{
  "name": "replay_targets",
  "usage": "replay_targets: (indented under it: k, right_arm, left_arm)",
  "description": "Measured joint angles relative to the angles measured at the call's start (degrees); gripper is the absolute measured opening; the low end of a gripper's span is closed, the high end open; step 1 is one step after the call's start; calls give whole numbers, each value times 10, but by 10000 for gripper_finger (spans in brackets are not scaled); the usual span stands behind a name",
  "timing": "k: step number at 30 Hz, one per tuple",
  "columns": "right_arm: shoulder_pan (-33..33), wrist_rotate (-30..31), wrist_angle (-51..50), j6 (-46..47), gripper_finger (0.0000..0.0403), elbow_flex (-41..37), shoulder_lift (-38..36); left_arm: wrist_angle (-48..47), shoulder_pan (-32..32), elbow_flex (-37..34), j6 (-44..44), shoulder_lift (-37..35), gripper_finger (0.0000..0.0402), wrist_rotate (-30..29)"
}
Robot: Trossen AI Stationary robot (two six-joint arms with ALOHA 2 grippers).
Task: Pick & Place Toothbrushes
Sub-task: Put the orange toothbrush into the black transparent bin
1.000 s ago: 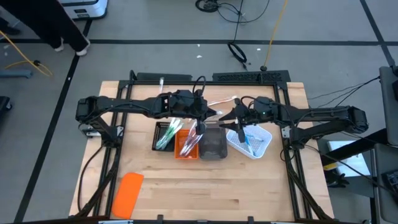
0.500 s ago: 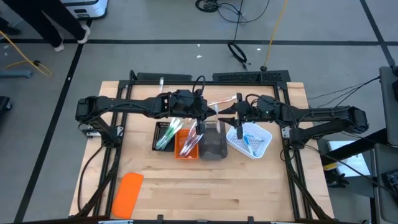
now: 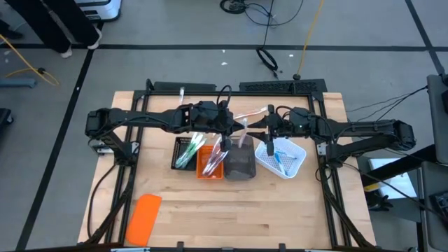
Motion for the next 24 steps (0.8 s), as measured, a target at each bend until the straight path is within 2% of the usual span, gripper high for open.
replay_targets:
  k: [7,15,24]
  right_arm:
    - [-8,42,-4,-8,116,0,-21]
    - [-6,13,8,7,116,0,-11]
    - [-2,11,69,5,110,0,27]
  left_arm:
    - [0,0,0,1,0,0,1]
    - [1,-1,0,-1,0,0,1]
    - [4,-1,-1,-2,0,0,1]
